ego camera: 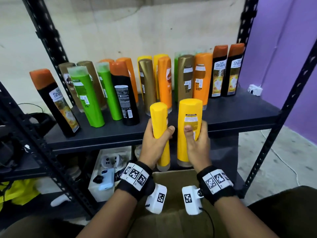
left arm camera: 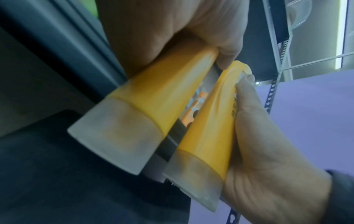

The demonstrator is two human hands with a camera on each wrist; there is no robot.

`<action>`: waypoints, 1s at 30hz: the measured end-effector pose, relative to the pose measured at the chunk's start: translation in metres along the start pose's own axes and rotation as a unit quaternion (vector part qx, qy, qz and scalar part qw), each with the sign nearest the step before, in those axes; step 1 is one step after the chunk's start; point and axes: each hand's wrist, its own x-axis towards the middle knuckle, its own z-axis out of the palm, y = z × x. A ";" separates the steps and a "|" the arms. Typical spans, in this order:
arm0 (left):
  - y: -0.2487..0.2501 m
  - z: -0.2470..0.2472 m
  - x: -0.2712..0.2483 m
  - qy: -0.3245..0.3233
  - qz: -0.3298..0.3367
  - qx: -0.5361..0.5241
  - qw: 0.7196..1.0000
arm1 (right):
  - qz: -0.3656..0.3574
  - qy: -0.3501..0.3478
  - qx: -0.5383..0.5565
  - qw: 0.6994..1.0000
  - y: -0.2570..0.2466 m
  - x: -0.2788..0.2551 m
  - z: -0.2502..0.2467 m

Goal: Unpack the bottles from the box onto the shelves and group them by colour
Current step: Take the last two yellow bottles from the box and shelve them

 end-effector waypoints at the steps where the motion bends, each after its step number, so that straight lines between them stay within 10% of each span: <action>1: 0.009 0.003 0.006 -0.004 0.010 -0.001 1.000 | -0.012 0.004 0.005 1.000 -0.007 0.008 -0.002; 14: 0.072 0.054 0.081 -0.034 0.076 -0.030 0.996 | -0.086 0.034 0.014 0.996 -0.046 0.095 -0.028; 30: 0.036 0.093 0.126 -0.033 0.071 -0.044 0.996 | -0.063 0.016 -0.025 0.998 -0.006 0.144 -0.035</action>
